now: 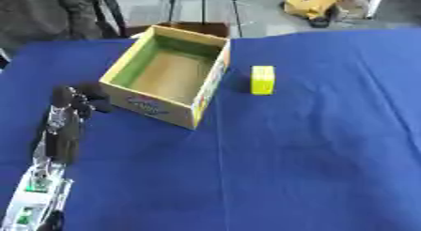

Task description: Pick up objects on the table and place them in the box.

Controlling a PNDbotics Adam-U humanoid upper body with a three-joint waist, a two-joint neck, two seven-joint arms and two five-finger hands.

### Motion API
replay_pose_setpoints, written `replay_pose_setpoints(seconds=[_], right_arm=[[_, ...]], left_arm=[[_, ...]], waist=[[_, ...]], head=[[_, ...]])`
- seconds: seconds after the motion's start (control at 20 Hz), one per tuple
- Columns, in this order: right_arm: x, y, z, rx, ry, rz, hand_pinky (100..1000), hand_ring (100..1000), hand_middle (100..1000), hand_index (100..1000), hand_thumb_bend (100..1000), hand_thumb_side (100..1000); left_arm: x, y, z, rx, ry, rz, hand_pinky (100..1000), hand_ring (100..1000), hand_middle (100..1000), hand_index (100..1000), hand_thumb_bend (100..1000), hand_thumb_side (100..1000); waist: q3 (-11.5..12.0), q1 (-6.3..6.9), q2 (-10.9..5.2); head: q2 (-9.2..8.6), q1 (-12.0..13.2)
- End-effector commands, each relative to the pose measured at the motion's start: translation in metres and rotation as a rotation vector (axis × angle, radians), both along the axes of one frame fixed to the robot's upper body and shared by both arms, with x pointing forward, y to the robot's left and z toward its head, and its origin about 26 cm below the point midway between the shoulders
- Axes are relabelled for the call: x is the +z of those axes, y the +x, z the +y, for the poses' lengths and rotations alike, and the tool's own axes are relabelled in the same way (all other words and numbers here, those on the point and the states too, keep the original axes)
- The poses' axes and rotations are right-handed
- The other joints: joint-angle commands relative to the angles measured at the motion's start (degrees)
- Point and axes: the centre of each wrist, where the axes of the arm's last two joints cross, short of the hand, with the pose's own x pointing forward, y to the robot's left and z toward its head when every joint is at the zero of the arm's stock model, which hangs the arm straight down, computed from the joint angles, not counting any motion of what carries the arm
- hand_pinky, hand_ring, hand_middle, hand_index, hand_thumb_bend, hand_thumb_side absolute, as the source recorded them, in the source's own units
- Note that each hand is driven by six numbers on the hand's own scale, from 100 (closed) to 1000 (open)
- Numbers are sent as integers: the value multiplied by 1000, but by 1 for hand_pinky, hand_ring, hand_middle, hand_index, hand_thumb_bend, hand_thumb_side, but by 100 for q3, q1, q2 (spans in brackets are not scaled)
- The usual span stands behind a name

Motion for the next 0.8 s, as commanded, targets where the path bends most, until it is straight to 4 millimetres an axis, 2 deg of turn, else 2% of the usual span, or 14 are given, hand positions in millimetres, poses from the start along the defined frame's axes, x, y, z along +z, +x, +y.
replay_pose_setpoints(seconds=[0.05,0.25,0.5,0.65,0.8], right_arm=[[12,-2,-3,2,-42,-28,460,695,678,738,420,673],[18,-1,-8,6,-88,-28,458,696,680,739,434,669],[42,4,-20,17,-209,-41,458,698,689,743,457,664],[62,13,-30,36,-316,-31,460,705,712,754,525,625],[84,30,-44,54,-446,9,471,732,752,784,597,571]], left_arm=[[8,1,4,4,13,-24,588,700,563,726,808,896],[8,1,4,4,15,-24,588,700,563,726,809,896],[8,1,4,0,20,-22,588,700,563,726,809,896],[8,1,4,-5,25,-23,588,700,563,726,809,895],[8,1,3,-15,30,-21,588,700,563,726,809,895]], waist=[[0,-23,-86],[12,-35,-89],[47,-51,-104],[99,-63,-121],[176,-91,-141]], head=[[-67,2],[-69,-3],[-103,3],[-139,-14],[-175,-68]])
